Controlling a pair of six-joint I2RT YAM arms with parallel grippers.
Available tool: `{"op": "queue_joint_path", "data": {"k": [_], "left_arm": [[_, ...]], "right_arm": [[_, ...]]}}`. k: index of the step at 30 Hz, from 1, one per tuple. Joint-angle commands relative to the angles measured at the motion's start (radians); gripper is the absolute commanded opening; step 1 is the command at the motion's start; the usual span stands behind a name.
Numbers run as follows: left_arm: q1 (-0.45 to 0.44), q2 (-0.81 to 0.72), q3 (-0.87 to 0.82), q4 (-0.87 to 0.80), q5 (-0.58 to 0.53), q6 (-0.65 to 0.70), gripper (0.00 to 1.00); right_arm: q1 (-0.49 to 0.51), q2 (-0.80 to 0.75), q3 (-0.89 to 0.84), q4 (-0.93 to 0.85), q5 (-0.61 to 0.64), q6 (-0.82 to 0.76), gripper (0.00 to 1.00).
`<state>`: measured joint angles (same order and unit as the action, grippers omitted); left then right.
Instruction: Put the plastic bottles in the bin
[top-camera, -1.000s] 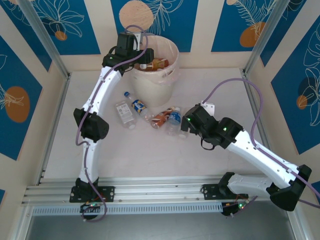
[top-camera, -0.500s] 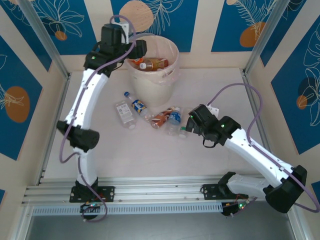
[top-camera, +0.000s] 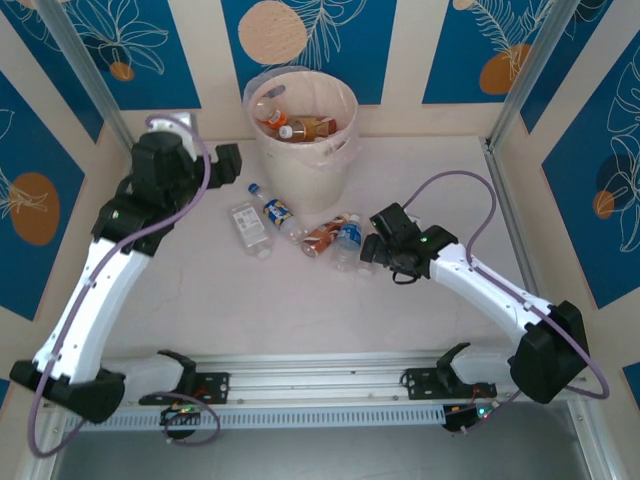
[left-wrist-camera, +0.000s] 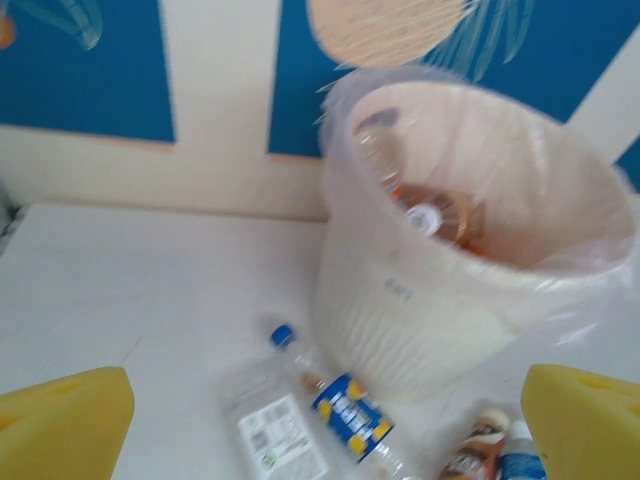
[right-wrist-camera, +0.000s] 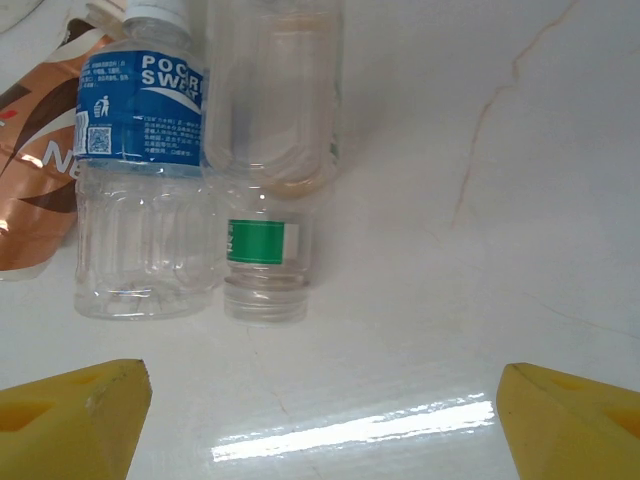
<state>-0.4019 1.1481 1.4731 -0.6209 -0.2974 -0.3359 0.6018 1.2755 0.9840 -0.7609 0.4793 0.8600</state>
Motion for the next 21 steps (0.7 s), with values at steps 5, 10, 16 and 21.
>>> {"op": "queue_joint_path", "data": {"k": [5, 10, 16, 21], "left_arm": [[-0.006, -0.239, -0.306, -0.037, -0.146, -0.132, 0.99], [-0.006, -0.370, -0.489, -0.045, -0.166, -0.199, 1.00], [-0.006, -0.476, -0.677, 0.013, -0.124, -0.248, 1.00], [-0.007, -0.500, -0.816, 0.052, -0.111, -0.278, 1.00]], "right_arm": [[0.000, 0.086, -0.005, 0.066, -0.023, -0.028, 0.90], [-0.022, 0.155, -0.011, 0.122, -0.052, -0.053, 0.85], [-0.028, 0.238, 0.005, 0.142, -0.055, -0.065, 0.79], [-0.034, 0.263, -0.003, 0.156, -0.058, -0.067, 0.76]]}}
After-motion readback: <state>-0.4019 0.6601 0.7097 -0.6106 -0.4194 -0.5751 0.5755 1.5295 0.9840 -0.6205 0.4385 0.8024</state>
